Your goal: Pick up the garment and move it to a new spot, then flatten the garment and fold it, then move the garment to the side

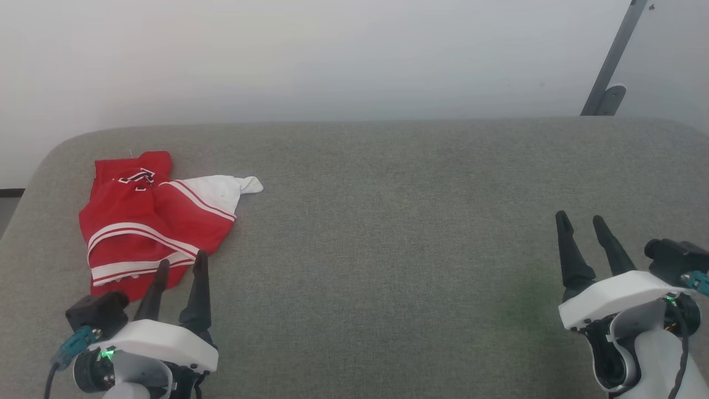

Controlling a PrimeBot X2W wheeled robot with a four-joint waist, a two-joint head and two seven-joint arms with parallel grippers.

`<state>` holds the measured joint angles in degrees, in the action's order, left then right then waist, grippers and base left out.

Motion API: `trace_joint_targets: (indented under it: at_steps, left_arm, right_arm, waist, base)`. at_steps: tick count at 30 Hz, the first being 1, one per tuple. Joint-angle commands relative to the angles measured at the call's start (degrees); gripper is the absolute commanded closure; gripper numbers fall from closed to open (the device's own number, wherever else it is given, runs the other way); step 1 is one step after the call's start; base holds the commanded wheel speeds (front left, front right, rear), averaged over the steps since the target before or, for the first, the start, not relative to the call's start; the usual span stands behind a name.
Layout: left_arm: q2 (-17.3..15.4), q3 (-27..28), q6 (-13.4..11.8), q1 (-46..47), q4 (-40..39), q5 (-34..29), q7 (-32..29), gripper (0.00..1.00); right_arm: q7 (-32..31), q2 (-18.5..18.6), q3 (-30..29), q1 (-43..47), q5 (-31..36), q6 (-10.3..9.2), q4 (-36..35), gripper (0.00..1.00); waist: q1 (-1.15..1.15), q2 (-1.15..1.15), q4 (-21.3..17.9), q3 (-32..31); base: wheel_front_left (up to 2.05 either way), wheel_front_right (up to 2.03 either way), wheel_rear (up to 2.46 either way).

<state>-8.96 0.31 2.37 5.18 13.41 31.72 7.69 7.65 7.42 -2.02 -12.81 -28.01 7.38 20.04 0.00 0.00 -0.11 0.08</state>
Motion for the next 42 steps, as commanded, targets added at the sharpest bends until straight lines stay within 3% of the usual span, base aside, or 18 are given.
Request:
trace_joint_targets:
  at_steps: [1, 12, 42]
  left_arm:
    - [-0.50, -0.04, -0.10, 0.82, -0.37, -1.63, 0.57, 0.00]
    - [-0.46, 0.18, -0.12, -0.02, 0.41, -7.49, 2.19, 0.00]
    - [1.43, 4.91, 3.92, -0.46, 3.18, -19.94, 5.85, 0.00]
  right_arm:
    - [0.60, 0.20, -0.17, -1.22, 1.88, 0.14, -0.56, 0.00]
    - [2.24, -0.20, -1.09, -1.18, 8.34, 0.15, -0.87, 0.00]
    - [5.95, -1.02, -3.98, 0.38, 19.94, 0.17, -0.90, 0.00]
  waist:
    - [0.00, 0.00, 0.00, -0.03]
    - [0.00, 0.00, -0.07, -0.14]
    - [0.00, 0.00, -0.05, -0.12]
  base:
    - [0.00, 0.00, 0.00]
    - [0.00, 0.00, 0.00]
    - [0.00, 0.00, 0.00]
